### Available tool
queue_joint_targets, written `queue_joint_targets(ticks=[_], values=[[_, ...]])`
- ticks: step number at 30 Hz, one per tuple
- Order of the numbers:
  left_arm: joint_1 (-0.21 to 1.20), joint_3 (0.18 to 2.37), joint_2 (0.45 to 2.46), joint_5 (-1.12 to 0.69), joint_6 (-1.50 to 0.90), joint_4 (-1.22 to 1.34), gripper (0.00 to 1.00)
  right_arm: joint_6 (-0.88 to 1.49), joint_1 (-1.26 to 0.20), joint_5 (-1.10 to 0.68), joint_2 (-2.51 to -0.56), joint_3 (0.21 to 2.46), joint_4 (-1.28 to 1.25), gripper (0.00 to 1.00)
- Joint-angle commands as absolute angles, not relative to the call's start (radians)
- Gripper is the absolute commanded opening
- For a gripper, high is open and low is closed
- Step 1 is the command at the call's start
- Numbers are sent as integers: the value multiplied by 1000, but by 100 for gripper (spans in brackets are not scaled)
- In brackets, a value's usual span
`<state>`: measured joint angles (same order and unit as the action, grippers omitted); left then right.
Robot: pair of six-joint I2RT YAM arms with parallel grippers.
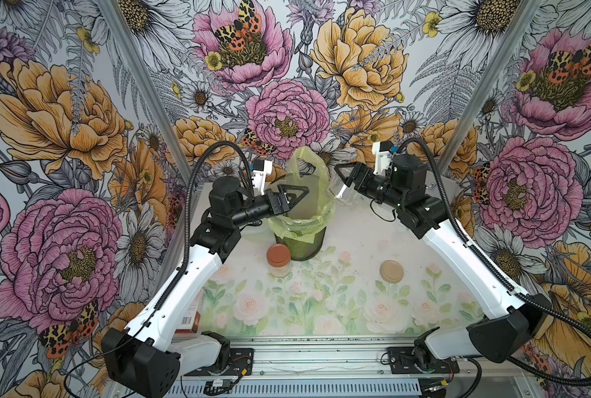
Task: Empty moldy rice from jars
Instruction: Place the jar at the center of the board.
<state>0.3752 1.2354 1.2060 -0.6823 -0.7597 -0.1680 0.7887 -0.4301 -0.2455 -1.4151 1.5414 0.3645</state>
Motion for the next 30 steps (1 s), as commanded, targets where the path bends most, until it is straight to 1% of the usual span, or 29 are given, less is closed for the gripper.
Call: queue_joint_targets(ticks=[1, 5, 9, 19, 25, 30], values=[[364, 1265, 1170, -575, -622, -373, 99, 704, -418, -196, -1358, 1535, 370, 8], [360, 1248, 1131, -481, -599, -432, 99, 647, -404, -132, -1328, 1480, 398, 8], [362, 1236, 1111, -425, -573, -494, 99, 609, -397, -78, -1302, 1407, 402, 8], [398, 1228, 1067, -234, -503, -658, 99, 551, -397, 95, -1292, 1228, 387, 7], [429, 1199, 1044, -170, -520, -693, 99, 519, -396, 173, -1328, 1132, 301, 7], [474, 1188, 1038, -116, -525, -731, 99, 511, -396, 238, -1396, 1067, 195, 8]])
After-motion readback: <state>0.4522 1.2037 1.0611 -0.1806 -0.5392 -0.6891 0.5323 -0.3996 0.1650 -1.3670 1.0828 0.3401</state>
